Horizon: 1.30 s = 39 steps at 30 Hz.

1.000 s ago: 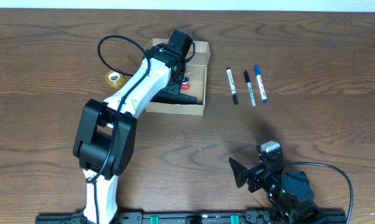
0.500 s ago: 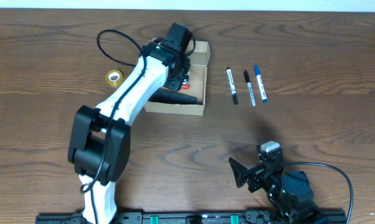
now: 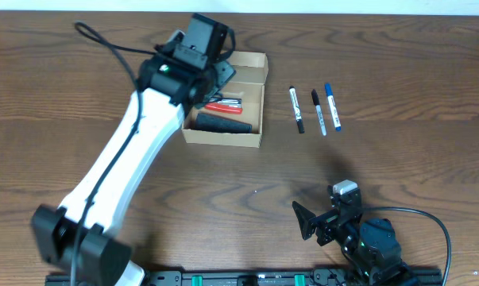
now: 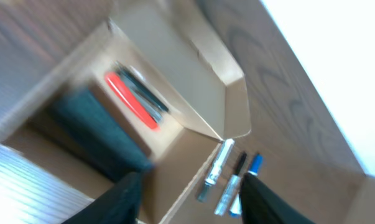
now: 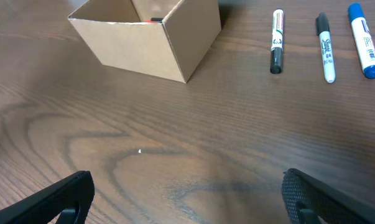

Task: Pack container
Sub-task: 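Withdraw the left gripper and move it over the yellow tape roll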

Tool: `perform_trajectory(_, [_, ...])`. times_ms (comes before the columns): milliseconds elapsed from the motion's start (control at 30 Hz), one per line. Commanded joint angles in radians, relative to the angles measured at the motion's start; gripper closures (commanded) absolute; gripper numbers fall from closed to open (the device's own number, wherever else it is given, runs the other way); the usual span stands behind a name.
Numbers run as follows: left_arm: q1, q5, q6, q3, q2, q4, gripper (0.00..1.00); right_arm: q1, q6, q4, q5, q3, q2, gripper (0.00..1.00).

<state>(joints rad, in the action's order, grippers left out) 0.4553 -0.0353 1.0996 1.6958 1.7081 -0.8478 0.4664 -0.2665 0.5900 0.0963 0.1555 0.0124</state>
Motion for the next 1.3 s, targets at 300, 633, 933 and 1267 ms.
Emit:
perform_trajectory(300, [-0.143,-0.257,-0.591,0.024,-0.103,-0.092,0.39,0.010,0.013,0.000,-0.002,-0.003,-0.007,0.01])
perform_trajectory(633, [-0.449,0.035,-0.806,0.024,0.001,-0.107,0.12,0.010,0.013,0.000,-0.002,-0.003,-0.007,0.01])
perform_trajectory(933, [-0.502,0.031,-0.940,0.024,0.163,-0.090,0.02,0.010,0.013,0.000,-0.002,-0.003,-0.007,0.01])
perform_trajectory(1267, [-0.502,0.029,-0.969,0.024,0.314,-0.032,0.02,0.010,0.013,0.000,-0.002,-0.003,-0.007,0.01])
